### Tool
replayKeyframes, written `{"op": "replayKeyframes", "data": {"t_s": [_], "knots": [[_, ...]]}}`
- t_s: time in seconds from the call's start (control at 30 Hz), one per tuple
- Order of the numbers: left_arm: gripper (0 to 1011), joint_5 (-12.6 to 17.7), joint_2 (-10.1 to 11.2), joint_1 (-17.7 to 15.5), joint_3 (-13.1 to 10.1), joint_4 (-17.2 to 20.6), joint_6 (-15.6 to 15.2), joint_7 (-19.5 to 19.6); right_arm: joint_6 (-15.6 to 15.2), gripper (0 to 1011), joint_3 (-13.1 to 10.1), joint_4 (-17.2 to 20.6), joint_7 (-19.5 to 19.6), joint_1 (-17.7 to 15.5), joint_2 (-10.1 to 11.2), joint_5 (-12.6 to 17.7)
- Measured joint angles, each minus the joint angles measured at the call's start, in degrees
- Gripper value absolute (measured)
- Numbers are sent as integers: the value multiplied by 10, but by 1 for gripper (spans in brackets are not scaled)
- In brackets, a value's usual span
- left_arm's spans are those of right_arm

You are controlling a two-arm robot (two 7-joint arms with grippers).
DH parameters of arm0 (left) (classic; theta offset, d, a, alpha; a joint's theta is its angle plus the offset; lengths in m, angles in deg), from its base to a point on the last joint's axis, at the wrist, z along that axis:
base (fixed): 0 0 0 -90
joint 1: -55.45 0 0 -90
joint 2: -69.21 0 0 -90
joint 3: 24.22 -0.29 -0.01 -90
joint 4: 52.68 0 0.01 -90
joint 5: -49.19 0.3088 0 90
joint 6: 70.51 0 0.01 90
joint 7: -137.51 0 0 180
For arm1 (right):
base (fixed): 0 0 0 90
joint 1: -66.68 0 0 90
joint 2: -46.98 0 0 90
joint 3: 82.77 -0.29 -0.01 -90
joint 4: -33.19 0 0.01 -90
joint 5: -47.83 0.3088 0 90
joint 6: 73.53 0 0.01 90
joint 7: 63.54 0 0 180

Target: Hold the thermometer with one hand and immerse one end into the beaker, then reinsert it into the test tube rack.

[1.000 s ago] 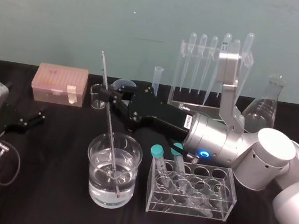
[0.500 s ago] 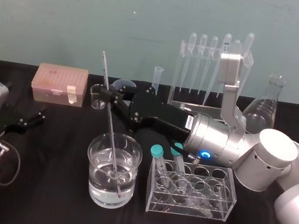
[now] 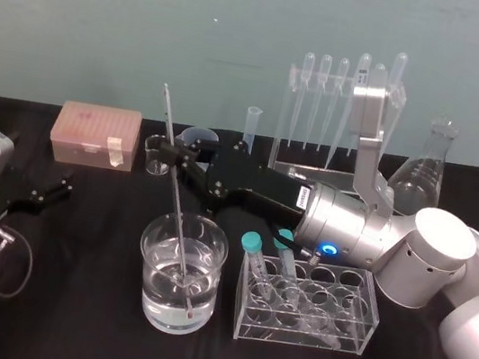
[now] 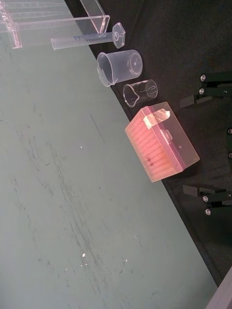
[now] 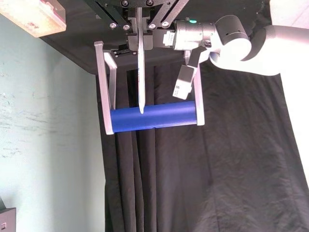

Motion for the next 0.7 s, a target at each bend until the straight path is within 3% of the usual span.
{"op": "replayKeyframes", "data": {"t_s": [0.7], "knots": [[1008,0,0,0,0,0,0,0,0,55,2,0,-1,1,-1,1]]}}
